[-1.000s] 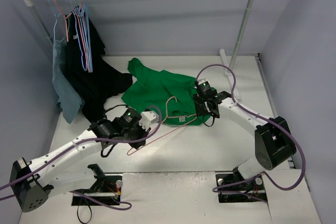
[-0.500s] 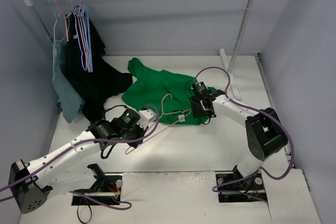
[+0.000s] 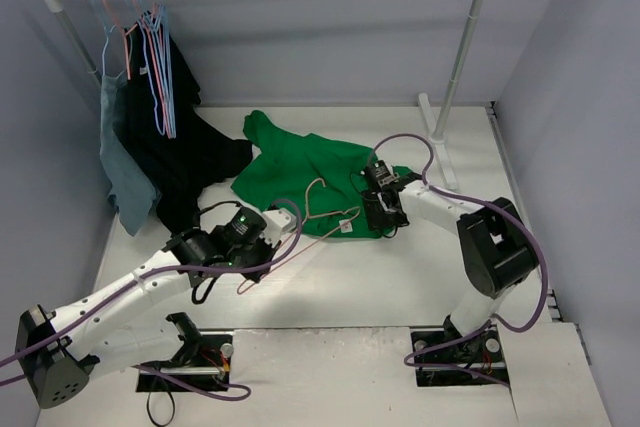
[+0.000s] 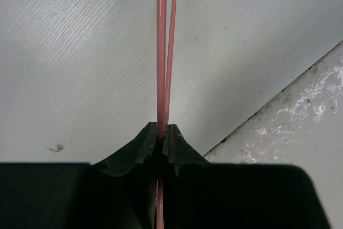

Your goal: Place the t-shirt on the hanger

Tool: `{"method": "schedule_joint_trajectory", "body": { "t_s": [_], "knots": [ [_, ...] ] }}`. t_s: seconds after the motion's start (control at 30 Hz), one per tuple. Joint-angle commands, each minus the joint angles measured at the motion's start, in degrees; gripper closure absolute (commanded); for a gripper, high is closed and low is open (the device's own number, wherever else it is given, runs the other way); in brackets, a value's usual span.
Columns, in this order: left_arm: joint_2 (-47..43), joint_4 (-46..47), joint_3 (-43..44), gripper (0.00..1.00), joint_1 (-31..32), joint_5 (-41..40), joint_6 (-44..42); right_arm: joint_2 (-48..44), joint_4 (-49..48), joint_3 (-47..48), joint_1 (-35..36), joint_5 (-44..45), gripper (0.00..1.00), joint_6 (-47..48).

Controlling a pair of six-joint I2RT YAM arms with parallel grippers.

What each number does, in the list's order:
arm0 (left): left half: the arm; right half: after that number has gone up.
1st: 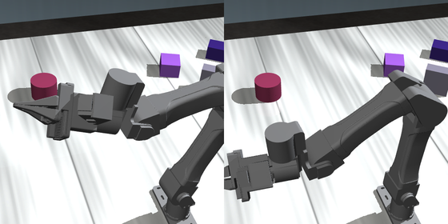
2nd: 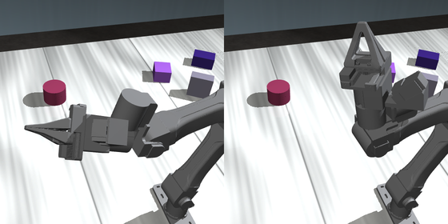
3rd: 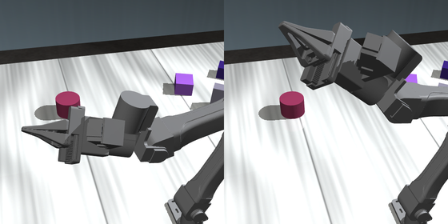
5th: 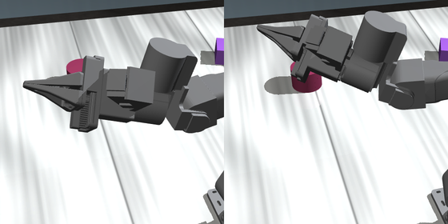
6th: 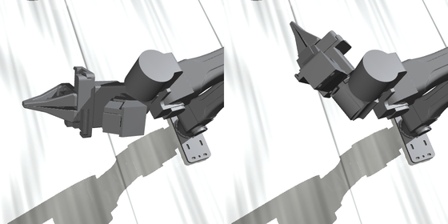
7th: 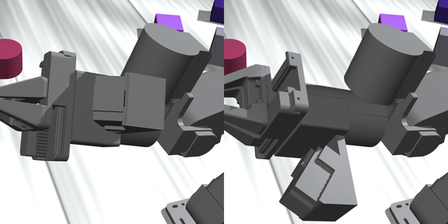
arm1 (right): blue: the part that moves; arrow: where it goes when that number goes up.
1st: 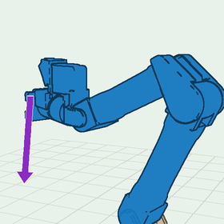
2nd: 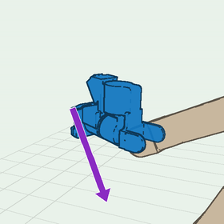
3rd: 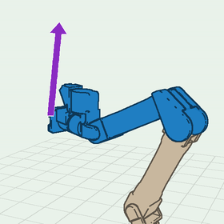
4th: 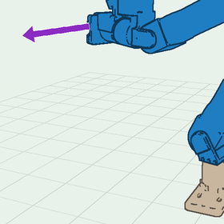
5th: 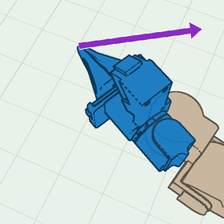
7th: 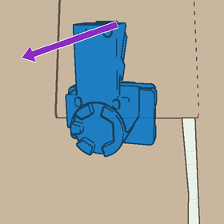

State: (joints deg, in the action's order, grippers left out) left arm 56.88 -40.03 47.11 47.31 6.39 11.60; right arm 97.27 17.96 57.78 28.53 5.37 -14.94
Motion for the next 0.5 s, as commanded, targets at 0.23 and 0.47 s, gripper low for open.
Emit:
{"method": "schedule_joint_trajectory", "body": {
  "t_s": [0.23,0.47],
  "knots": [
    [-0.2,1.2,1.8,1.00,0.2,0.2,0.4,0.8,2.0,3.5,0.0,4.5,0.70,-0.7],
    [0.0,1.5,1.9,1.00,0.2,1.7,-0.6,0.2,2.2,5.1,0.0,6.6,0.85,-0.5]
  ]
}}
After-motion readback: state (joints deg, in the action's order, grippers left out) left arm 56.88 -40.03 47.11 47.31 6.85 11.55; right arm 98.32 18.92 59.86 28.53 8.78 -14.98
